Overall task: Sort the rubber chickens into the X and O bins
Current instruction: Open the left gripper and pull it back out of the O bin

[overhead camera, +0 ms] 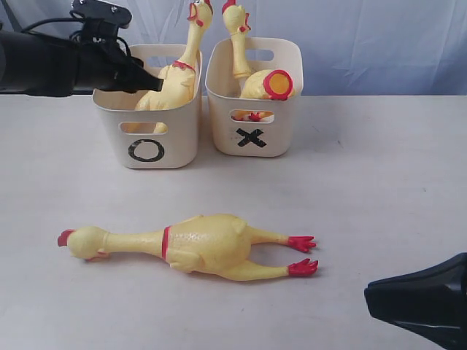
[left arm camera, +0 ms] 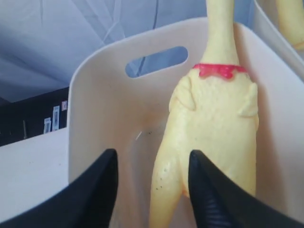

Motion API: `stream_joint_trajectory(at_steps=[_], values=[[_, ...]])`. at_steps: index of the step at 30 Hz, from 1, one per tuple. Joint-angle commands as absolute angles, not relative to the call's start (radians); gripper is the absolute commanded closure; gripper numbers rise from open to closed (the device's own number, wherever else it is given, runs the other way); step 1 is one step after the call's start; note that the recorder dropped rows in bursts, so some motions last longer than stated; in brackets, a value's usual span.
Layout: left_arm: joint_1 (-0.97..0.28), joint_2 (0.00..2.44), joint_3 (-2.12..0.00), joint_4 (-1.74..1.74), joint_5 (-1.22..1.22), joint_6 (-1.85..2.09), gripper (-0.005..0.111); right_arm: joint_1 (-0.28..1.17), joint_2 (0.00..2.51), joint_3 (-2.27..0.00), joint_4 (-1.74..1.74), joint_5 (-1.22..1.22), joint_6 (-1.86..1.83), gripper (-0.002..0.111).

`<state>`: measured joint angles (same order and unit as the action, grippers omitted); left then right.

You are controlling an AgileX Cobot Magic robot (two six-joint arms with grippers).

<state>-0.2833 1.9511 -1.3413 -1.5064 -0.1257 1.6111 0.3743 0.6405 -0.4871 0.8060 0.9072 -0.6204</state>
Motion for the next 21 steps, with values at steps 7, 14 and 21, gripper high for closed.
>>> stream_joint_trajectory(at_steps=[7, 14, 21], values=[[-0.282, 1.83, -1.332, -1.562, -0.132, 1.607, 0.062, 0.372, 0.634, -0.483, 0.811, 0.902, -0.628, 0.109], [-0.282, 1.742, -1.227, -1.562, -0.132, 1.642, 0.062, 0.372, 0.634, -0.483, 0.811, 0.902, -0.628, 0.109], [-0.282, 1.618, -1.122, -1.559, -0.127, 1.661, 0.062, 0.372, 0.634, -0.483, 0.811, 0.902, -0.628, 0.109]])
